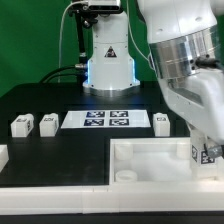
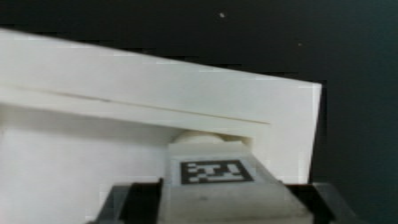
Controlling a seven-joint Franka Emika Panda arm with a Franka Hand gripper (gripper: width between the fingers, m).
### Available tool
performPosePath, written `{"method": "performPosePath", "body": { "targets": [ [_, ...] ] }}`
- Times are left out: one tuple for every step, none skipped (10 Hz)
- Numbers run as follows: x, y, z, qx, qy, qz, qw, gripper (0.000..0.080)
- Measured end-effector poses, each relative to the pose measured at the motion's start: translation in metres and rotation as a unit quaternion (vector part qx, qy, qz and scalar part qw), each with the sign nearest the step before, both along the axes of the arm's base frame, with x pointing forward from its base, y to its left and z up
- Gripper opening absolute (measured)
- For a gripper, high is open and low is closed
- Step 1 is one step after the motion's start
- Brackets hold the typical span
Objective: Assemble one leg
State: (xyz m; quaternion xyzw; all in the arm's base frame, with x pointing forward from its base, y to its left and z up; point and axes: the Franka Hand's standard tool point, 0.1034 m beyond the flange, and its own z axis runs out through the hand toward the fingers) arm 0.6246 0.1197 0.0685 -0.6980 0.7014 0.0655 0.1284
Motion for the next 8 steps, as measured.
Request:
{"method": "performPosePath", "body": {
  "targets": [
    [-0.0004, 0.0003, -0.0007, 0.000, 0.000, 0.003, 1.000, 0.0297],
    [-0.0005, 0.0003, -0.0009, -0.001, -0.001, 0.006, 1.000, 0.0297],
    [-0.0006, 0.0003, -0.0010, -0.002, -0.007, 0.027, 1.000, 0.0480],
    [-0.0006, 0.0004, -0.0010, -0.002, -0.007, 0.027, 1.000, 0.0592],
    [-0.0016, 0.0002, -0.0007, -0.013, -0.022, 0.113, 0.993, 0.0592],
    [-0.0012, 0.0030, 0.0028, -0.022, -0.037, 0.214, 0.976, 0.0638],
    [-0.0003, 0.0065, 0.0074, -0.033, -0.048, 0.324, 0.944, 0.0646],
    [0.0016, 0.0061, 0.0079, -0.037, -0.063, 0.370, 0.926, 0.0646]
  ]
}}
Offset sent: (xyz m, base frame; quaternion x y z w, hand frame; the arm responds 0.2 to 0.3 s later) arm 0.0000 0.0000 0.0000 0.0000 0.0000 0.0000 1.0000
